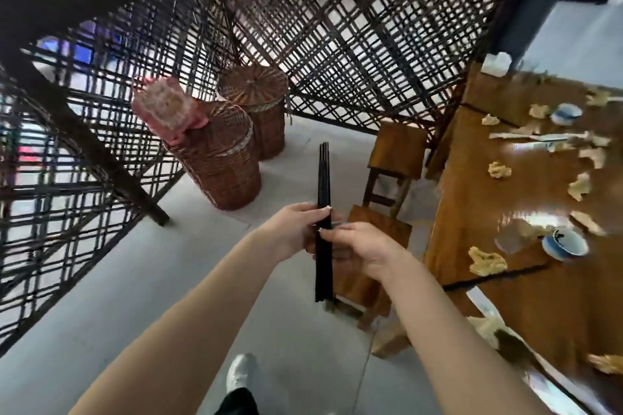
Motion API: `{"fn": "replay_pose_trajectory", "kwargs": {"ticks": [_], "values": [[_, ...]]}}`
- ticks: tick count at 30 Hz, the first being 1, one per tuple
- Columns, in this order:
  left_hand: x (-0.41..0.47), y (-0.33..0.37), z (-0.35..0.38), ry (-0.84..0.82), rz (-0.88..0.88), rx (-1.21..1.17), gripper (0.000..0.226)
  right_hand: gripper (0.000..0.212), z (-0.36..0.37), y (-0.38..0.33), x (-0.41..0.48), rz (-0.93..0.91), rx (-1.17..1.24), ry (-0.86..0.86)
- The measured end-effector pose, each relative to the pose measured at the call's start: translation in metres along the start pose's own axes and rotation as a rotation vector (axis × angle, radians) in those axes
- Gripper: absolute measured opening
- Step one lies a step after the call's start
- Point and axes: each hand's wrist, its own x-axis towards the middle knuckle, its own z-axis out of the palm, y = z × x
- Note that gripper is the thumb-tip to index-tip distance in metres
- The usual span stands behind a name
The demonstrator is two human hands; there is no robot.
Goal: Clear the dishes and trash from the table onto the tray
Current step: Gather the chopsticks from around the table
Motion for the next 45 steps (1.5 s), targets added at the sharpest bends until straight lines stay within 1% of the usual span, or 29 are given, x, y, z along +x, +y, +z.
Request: {"fn": "replay_pose_trajectory", "kwargs": {"ticks": [3, 5, 6, 10, 12, 14, 18, 20, 23, 25, 30, 38, 40, 43, 45], "values": [[0.024, 0.018, -0.024, -0.059, -0.001, 0.068, 0.014, 0.017, 0.019, -0.01, 0.02, -0.04, 0.039, 0.088], [0.044, 0.033, -0.048, -0.131, -0.014, 0.144, 0.014, 0.012, 0.039, -0.017, 0.037, -0.068, 0.125, 0.162], [0.049, 0.037, -0.055, -0.141, -0.012, 0.158, 0.014, 0.011, 0.045, -0.019, 0.041, -0.078, 0.148, 0.176], [0.069, 0.066, -0.073, -0.28, -0.051, 0.23, 0.021, 0.016, 0.07, -0.036, 0.059, -0.132, 0.243, 0.304], [0.079, 0.075, -0.073, -0.343, -0.067, 0.266, 0.02, 0.022, 0.077, -0.04, 0.064, -0.154, 0.302, 0.388], [0.09, 0.079, -0.067, -0.393, -0.084, 0.289, 0.019, 0.021, 0.077, -0.041, 0.067, -0.158, 0.359, 0.458], [0.113, 0.08, -0.04, -0.517, -0.135, 0.324, 0.025, 0.012, 0.061, -0.04, 0.068, -0.168, 0.458, 0.571], [0.125, 0.08, -0.023, -0.578, -0.151, 0.382, 0.022, 0.009, 0.048, -0.04, 0.066, -0.183, 0.49, 0.615], [0.144, 0.078, 0.003, -0.629, -0.168, 0.471, 0.017, 0.019, 0.027, -0.038, 0.067, -0.202, 0.559, 0.661], [0.158, 0.075, 0.022, -0.649, -0.181, 0.502, 0.017, 0.022, 0.011, -0.038, 0.068, -0.209, 0.61, 0.665], [0.185, 0.073, 0.078, -0.764, -0.257, 0.64, 0.018, 0.012, -0.033, -0.037, 0.062, -0.207, 0.711, 0.744], [0.201, 0.068, 0.154, -0.876, -0.289, 0.679, 0.014, 0.003, -0.081, -0.043, 0.04, -0.237, 0.762, 0.949], [0.208, 0.064, 0.167, -0.921, -0.303, 0.725, 0.014, 0.007, -0.088, -0.041, 0.039, -0.256, 0.814, 0.979], [0.217, 0.058, 0.189, -1.012, -0.34, 0.795, 0.013, 0.005, -0.099, -0.038, 0.039, -0.259, 0.897, 1.047], [0.223, 0.054, 0.202, -1.059, -0.345, 0.835, 0.015, 0.009, -0.106, -0.035, 0.041, -0.287, 0.926, 1.099]]}}
